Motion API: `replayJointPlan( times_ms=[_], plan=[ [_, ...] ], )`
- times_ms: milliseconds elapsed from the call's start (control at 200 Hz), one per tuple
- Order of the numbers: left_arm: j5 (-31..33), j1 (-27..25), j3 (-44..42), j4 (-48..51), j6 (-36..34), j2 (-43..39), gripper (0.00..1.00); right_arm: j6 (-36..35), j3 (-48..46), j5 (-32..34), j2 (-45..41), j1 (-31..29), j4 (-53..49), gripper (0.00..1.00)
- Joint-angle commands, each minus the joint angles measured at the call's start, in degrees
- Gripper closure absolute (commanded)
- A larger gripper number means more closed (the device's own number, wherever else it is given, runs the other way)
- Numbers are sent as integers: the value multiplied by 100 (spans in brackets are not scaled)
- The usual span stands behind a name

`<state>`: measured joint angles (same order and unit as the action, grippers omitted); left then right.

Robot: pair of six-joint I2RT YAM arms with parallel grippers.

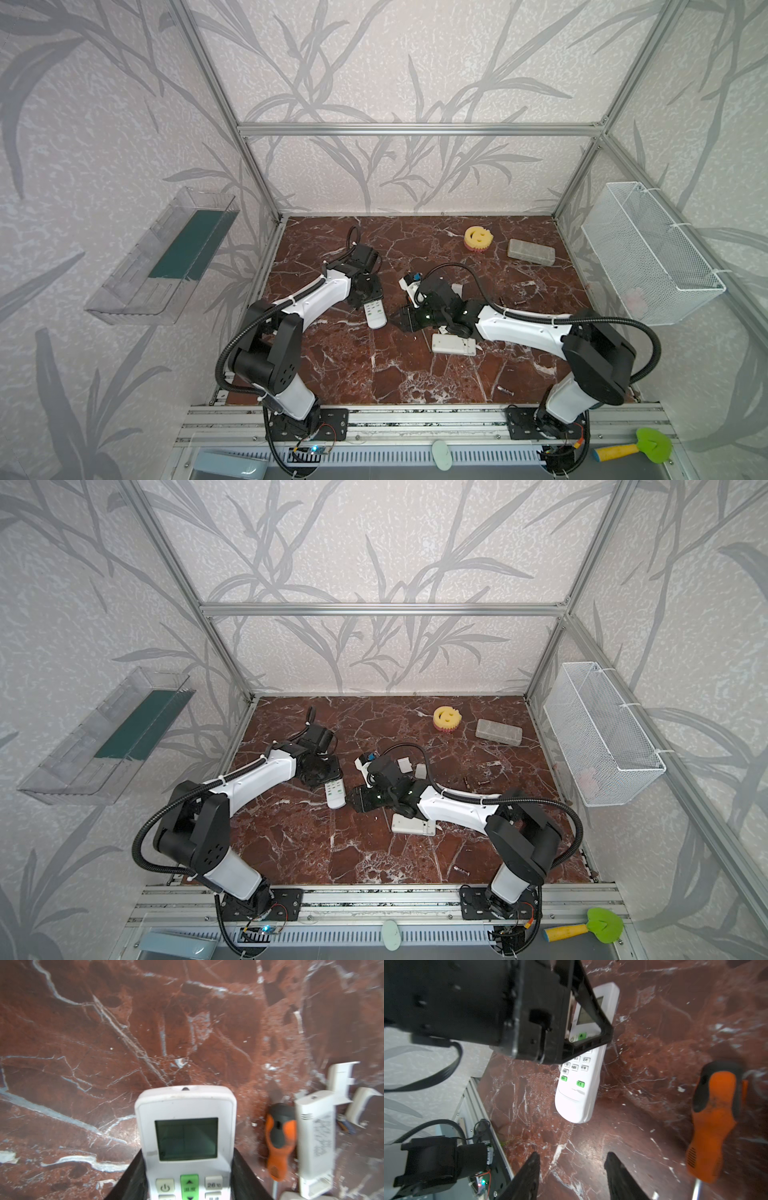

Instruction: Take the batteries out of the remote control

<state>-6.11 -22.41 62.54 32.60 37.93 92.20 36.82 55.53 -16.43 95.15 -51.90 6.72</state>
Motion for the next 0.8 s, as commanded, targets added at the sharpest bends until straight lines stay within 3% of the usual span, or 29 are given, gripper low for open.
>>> replayJointPlan(
  times_ms=[0,435,510,630,795],
  plan=[
    [-347,-17,-127,-122,135,-375,72,642,26,-352,352,3,794,47],
    [-490,-57,-300,-188,223,-704,74,538,529,-530,935,-12,532,49],
    [-496,-53,-269,-190,217,-702,74,573,554,-563,995,-12,609,56],
    [-502,-55,-251,-186,215,-718,73,519,615,-550,1032,-22,605,81],
    [-425,-53,-253,-100,246,-918,50,-381,858,245,762,-204,-225,94]
  ],
)
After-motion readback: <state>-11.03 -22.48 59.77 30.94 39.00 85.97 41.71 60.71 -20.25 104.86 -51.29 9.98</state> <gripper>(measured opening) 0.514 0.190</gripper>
